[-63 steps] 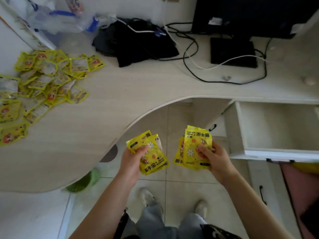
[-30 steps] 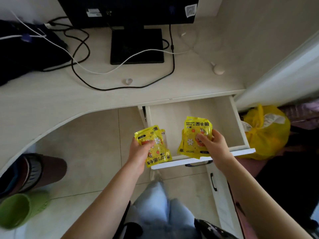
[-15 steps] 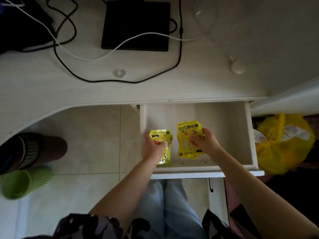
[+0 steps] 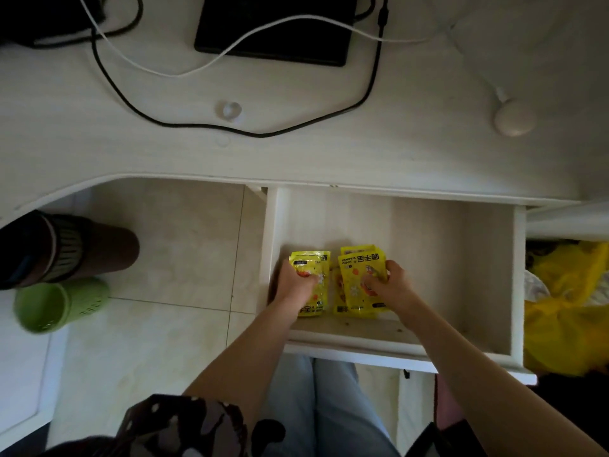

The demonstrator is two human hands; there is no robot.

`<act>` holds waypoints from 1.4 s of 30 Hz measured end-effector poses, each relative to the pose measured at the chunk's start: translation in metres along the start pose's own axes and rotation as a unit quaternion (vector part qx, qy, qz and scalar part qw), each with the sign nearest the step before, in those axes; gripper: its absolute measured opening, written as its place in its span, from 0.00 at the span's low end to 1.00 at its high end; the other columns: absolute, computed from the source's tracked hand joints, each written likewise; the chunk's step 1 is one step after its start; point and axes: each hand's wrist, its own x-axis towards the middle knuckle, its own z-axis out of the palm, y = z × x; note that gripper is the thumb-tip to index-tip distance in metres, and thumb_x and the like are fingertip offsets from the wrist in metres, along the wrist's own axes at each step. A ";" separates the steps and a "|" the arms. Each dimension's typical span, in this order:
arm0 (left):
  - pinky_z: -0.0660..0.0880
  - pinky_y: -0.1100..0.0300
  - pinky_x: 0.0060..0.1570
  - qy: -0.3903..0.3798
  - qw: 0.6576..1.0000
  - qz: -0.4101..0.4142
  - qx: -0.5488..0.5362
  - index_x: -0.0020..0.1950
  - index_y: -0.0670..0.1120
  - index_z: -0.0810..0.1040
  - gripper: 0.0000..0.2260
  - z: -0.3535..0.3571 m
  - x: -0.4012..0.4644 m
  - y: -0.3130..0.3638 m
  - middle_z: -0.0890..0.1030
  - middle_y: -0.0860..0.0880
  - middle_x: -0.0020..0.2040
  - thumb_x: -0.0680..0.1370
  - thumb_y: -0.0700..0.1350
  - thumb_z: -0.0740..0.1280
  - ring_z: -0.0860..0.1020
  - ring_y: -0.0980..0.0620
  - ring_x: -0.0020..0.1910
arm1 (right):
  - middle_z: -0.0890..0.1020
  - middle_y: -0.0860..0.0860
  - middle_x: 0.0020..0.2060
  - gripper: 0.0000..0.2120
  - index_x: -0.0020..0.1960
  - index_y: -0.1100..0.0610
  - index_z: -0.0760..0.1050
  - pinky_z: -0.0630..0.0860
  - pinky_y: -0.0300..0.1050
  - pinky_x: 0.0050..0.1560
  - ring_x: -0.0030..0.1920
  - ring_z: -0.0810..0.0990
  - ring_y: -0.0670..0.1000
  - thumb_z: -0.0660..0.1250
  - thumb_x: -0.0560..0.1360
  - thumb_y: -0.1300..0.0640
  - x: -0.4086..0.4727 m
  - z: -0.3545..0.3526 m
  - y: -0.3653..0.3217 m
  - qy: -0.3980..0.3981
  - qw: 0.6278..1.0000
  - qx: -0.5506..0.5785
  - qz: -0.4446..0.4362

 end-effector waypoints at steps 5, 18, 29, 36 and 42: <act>0.77 0.57 0.36 0.030 0.998 -0.006 0.048 0.51 0.48 0.71 0.13 -0.001 0.005 -0.006 0.79 0.47 0.45 0.70 0.43 0.71 0.78 0.48 0.38 | 0.80 0.54 0.47 0.13 0.56 0.57 0.71 0.80 0.49 0.41 0.44 0.81 0.54 0.70 0.74 0.58 -0.001 0.008 0.004 -0.026 0.997 -0.076 -0.008; 0.77 0.58 0.38 -0.004 0.992 0.030 0.126 0.62 0.45 0.71 0.18 -0.013 -0.021 -0.006 0.80 0.47 0.49 0.73 0.42 0.68 0.79 0.51 0.42 | 0.78 0.60 0.57 0.22 0.70 0.61 0.64 0.70 0.44 0.46 0.50 0.76 0.57 0.62 0.77 0.57 -0.024 0.004 -0.004 -0.004 0.971 -0.237 -0.011; 0.76 0.59 0.53 0.057 0.972 0.211 0.083 0.68 0.44 0.72 0.17 -0.062 -0.096 0.001 0.82 0.45 0.56 0.79 0.40 0.65 0.80 0.50 0.54 | 0.78 0.57 0.61 0.21 0.69 0.58 0.67 0.76 0.49 0.55 0.56 0.79 0.58 0.62 0.77 0.56 -0.092 0.007 -0.060 -0.002 0.953 -0.279 -0.120; 0.77 0.56 0.50 0.156 0.966 0.194 0.064 0.60 0.46 0.76 0.10 -0.120 -0.127 -0.035 0.82 0.47 0.52 0.79 0.42 0.62 0.80 0.49 0.51 | 0.77 0.55 0.62 0.19 0.68 0.58 0.66 0.73 0.48 0.59 0.60 0.76 0.56 0.59 0.78 0.56 -0.137 0.061 -0.110 -0.072 0.887 -0.377 -0.257; 0.72 0.64 0.45 0.240 0.957 0.153 0.055 0.62 0.51 0.73 0.11 -0.179 -0.139 -0.089 0.81 0.51 0.53 0.80 0.47 0.62 0.76 0.56 0.48 | 0.76 0.59 0.59 0.17 0.65 0.60 0.67 0.73 0.50 0.58 0.59 0.76 0.59 0.59 0.78 0.57 -0.165 0.137 -0.138 -0.114 0.820 -0.445 -0.341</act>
